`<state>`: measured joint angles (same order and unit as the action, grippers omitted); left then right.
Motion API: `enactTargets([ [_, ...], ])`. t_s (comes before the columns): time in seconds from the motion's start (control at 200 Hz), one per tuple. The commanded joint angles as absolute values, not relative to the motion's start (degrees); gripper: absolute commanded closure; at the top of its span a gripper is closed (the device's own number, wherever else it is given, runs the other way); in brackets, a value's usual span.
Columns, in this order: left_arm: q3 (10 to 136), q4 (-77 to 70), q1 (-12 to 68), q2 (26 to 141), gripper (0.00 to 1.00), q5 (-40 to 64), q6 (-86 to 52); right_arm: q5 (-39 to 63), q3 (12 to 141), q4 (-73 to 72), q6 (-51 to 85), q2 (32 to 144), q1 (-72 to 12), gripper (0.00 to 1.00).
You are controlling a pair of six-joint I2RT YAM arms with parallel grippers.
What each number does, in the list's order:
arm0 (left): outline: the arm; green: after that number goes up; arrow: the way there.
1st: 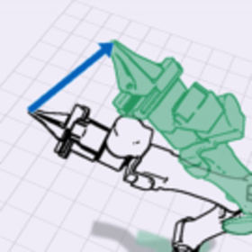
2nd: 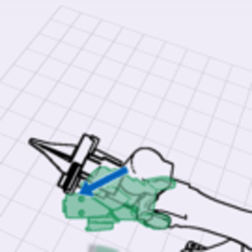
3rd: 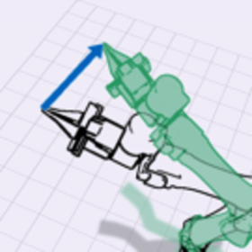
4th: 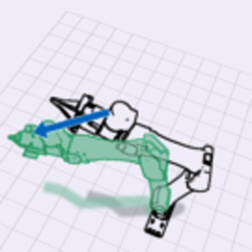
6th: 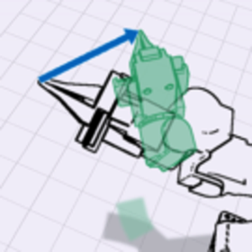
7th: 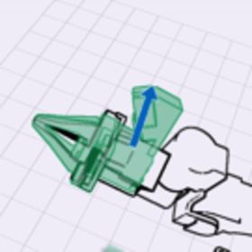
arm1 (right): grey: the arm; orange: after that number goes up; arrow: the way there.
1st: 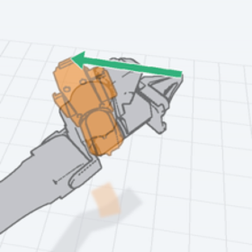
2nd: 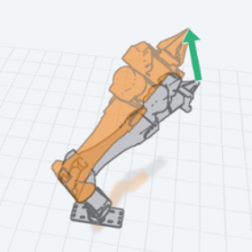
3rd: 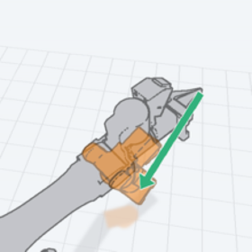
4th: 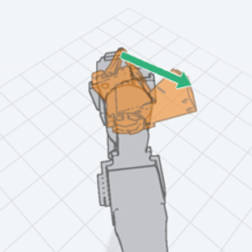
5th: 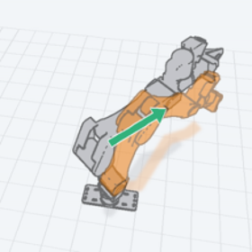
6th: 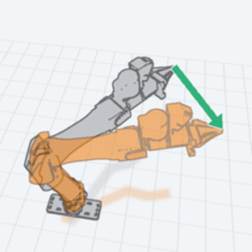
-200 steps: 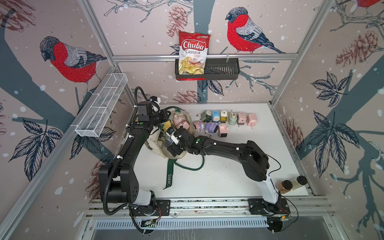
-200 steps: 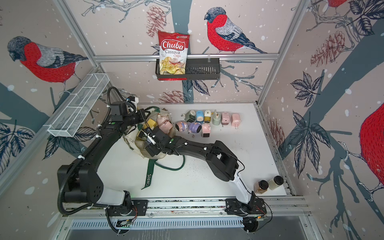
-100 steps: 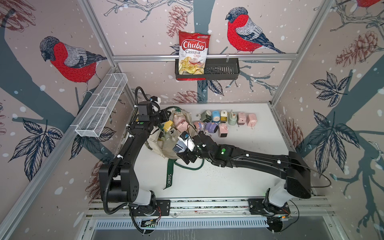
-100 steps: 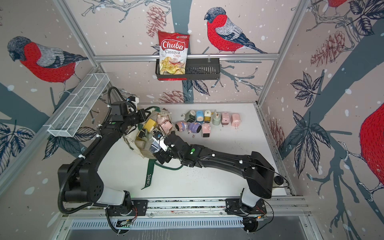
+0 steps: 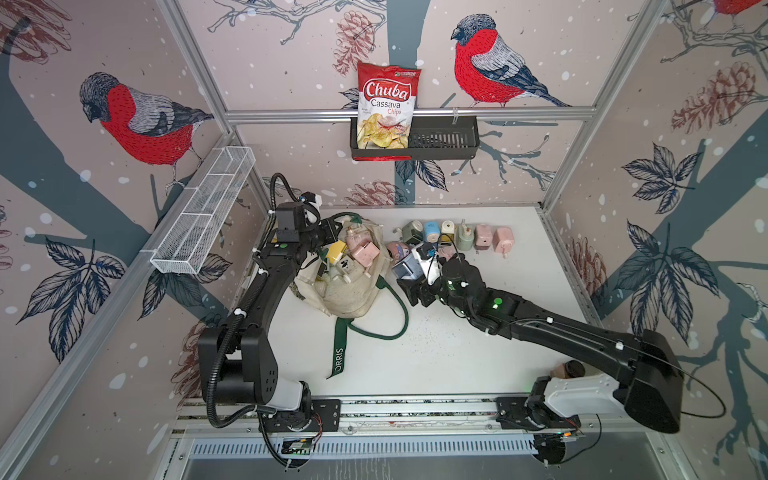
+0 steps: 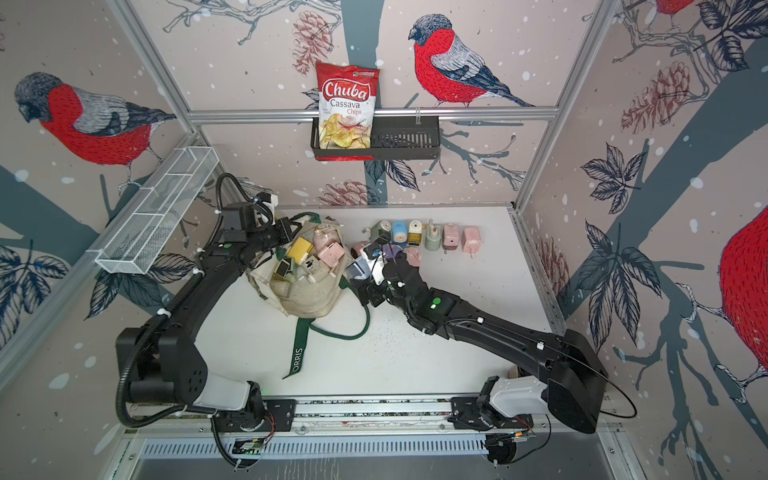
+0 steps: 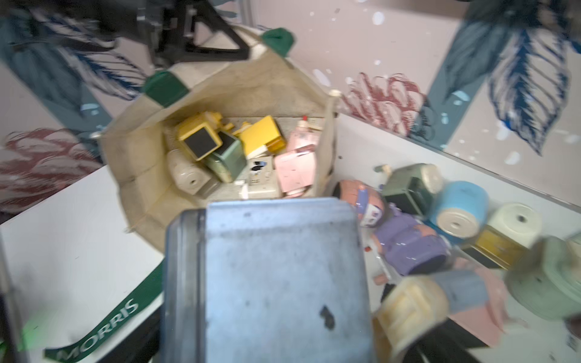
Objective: Take out the pencil sharpeners from the tote bags
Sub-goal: Place the pencil sharpener at the center of the board.
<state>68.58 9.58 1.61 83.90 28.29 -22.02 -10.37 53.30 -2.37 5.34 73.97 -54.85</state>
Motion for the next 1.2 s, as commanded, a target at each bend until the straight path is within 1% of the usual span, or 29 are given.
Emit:
enactTargets([
  [0.0, 68.9, 8.3, 1.7, 83.8, 1.0, 28.6, -21.6, -13.5, 51.3, -4.2, 9.6, 72.1, -51.2, 0.34],
  [0.145, 69.0, 8.3, 1.7, 83.9, 1.0, 28.7, -21.6, -12.6, 48.3, -3.4, 12.7, 70.2, -43.9, 0.34],
  [0.445, 69.0, 8.3, 1.7, 83.8, 1.0, 28.6, -21.5, -11.9, 45.4, -2.1, 18.0, 71.5, -31.6, 0.34],
  [0.605, 68.9, 8.3, 1.7, 83.8, 1.0, 28.8, -21.7, -10.5, 45.7, -0.5, 19.6, 76.3, -26.0, 0.33],
  [0.891, 69.0, 8.3, 1.7, 83.8, 1.0, 28.8, -21.7, -8.7, 49.6, 1.3, 19.1, 86.6, -20.6, 0.34],
  [1.026, 69.0, 8.2, 1.7, 83.8, 1.0, 28.9, -21.8, -8.6, 52.7, 2.3, 17.6, 91.9, -20.2, 0.33],
  [1.196, 68.9, 8.2, 1.7, 83.8, 1.0, 28.9, -21.7, -6.2, 56.5, 3.7, 16.0, 97.9, -20.2, 0.33],
])
